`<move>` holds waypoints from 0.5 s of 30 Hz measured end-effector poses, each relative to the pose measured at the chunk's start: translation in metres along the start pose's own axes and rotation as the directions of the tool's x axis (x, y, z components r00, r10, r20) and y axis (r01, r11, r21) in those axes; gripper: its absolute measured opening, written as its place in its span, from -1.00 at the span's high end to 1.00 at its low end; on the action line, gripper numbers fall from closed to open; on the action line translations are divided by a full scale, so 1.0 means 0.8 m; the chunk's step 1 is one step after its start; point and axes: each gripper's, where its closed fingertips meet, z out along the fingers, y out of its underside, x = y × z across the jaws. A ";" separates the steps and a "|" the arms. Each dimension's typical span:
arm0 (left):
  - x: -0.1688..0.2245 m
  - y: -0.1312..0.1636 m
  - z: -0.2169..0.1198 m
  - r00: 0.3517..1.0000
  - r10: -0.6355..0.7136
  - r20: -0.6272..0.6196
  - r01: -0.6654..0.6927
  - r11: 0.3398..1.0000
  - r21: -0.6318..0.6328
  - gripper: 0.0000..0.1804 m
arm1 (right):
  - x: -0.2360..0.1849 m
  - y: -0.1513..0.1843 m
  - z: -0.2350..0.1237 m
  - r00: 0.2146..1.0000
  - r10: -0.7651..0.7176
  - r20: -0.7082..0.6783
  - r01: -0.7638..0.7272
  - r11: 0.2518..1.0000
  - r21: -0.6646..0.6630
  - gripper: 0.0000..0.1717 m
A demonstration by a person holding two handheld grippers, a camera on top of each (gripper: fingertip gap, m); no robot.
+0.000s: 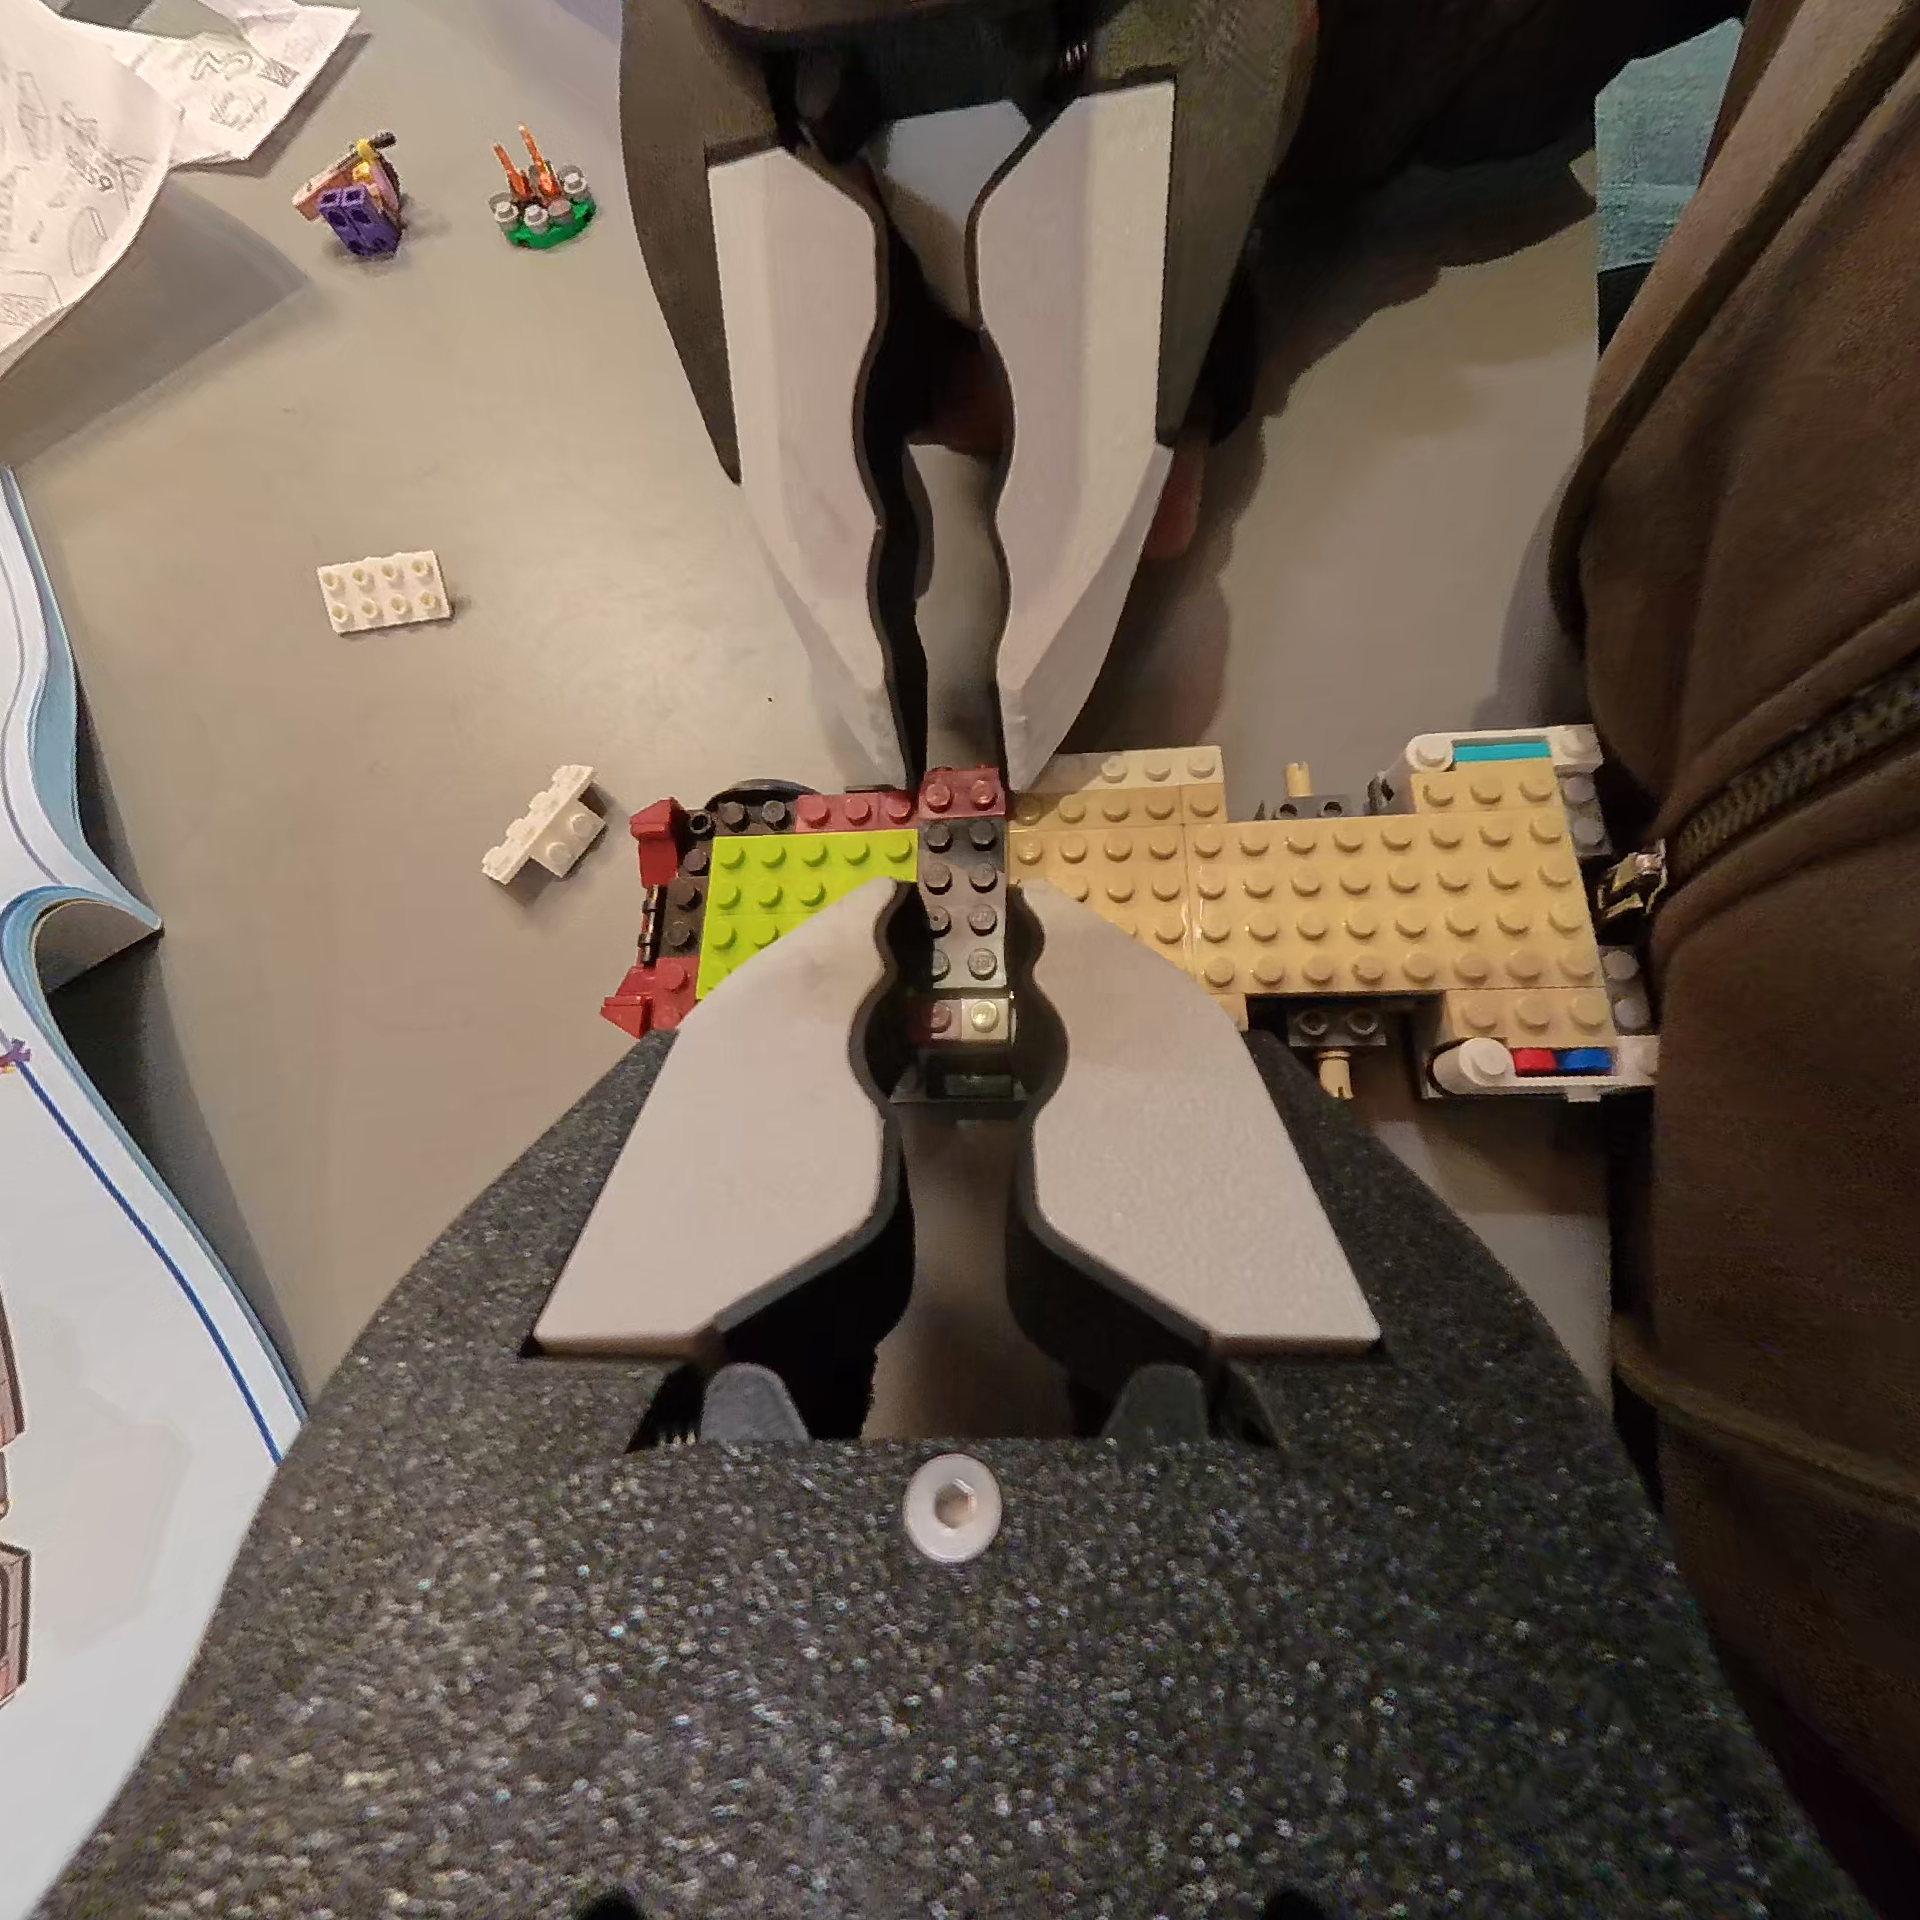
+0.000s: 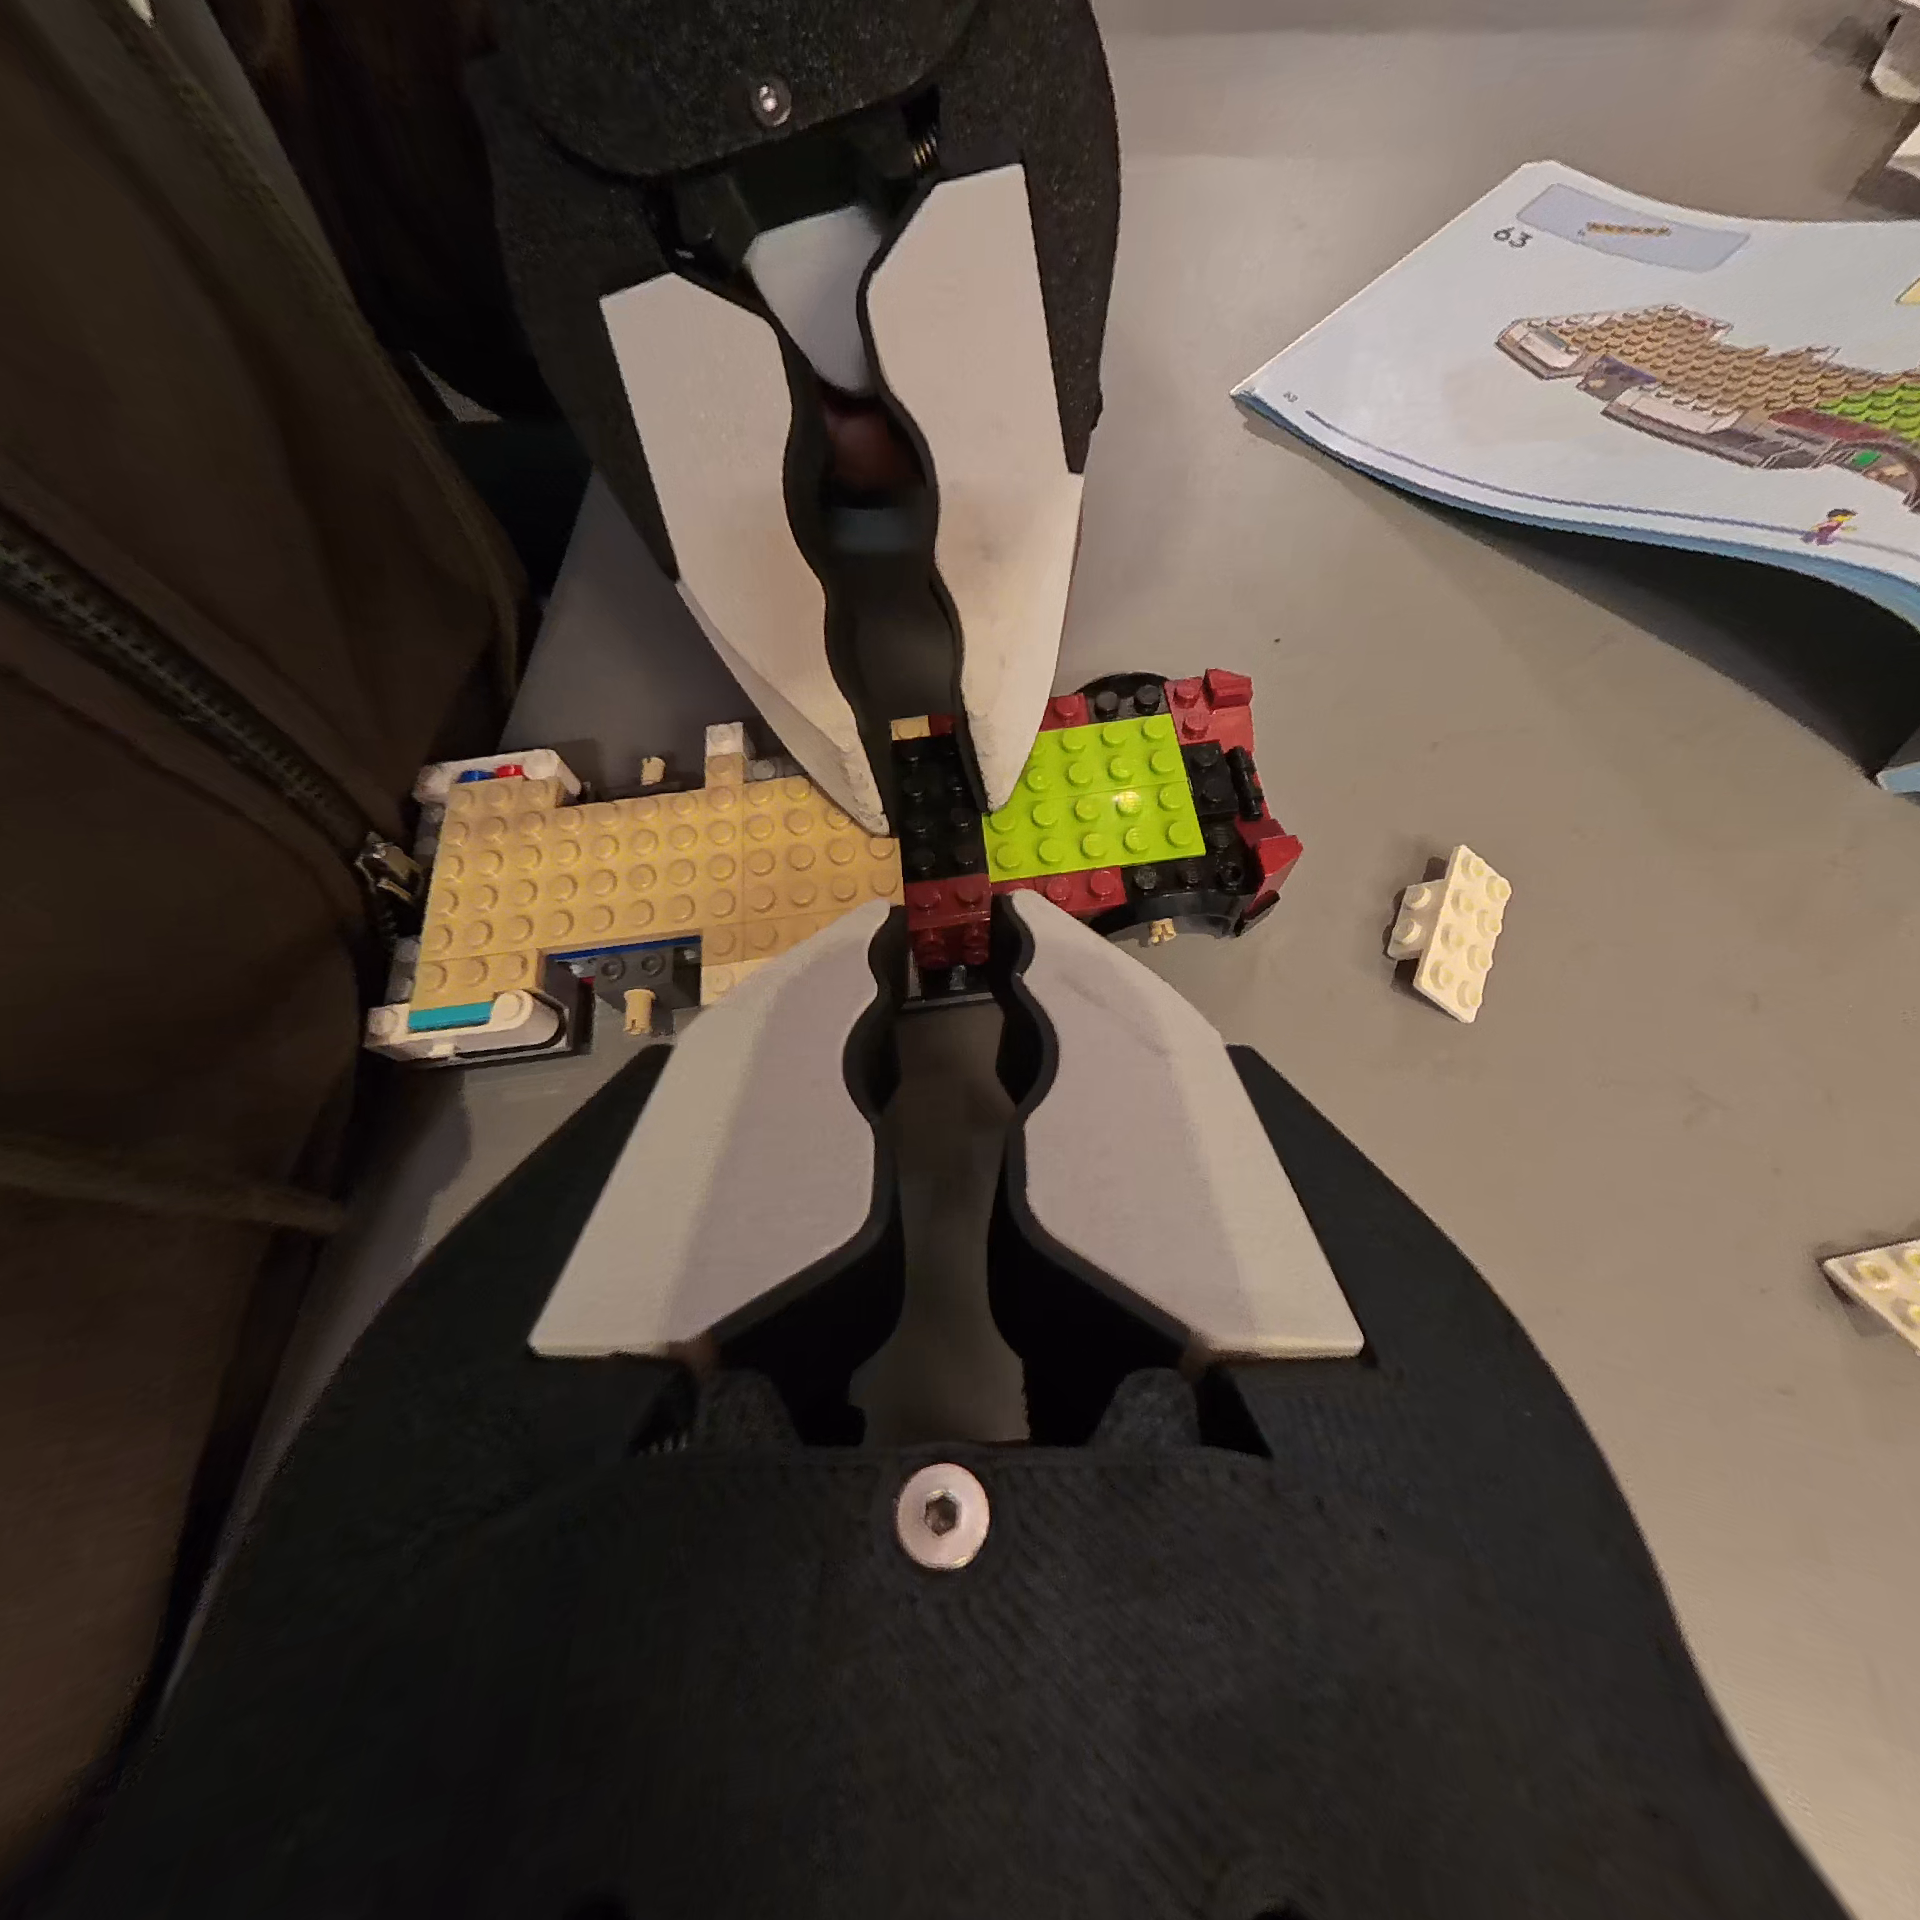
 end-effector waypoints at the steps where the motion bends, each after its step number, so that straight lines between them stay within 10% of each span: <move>1: 0.000 0.000 0.000 1.000 0.000 0.000 0.000 1.000 0.000 0.81 | 0.000 -0.003 -0.002 1.000 0.012 0.006 -0.012 1.000 0.020 0.82; 15: -0.003 -0.001 -0.002 1.000 -0.023 0.000 0.023 1.000 0.002 0.82 | 0.031 0.016 -0.042 0.984 0.100 -0.145 -0.089 0.993 0.076 0.82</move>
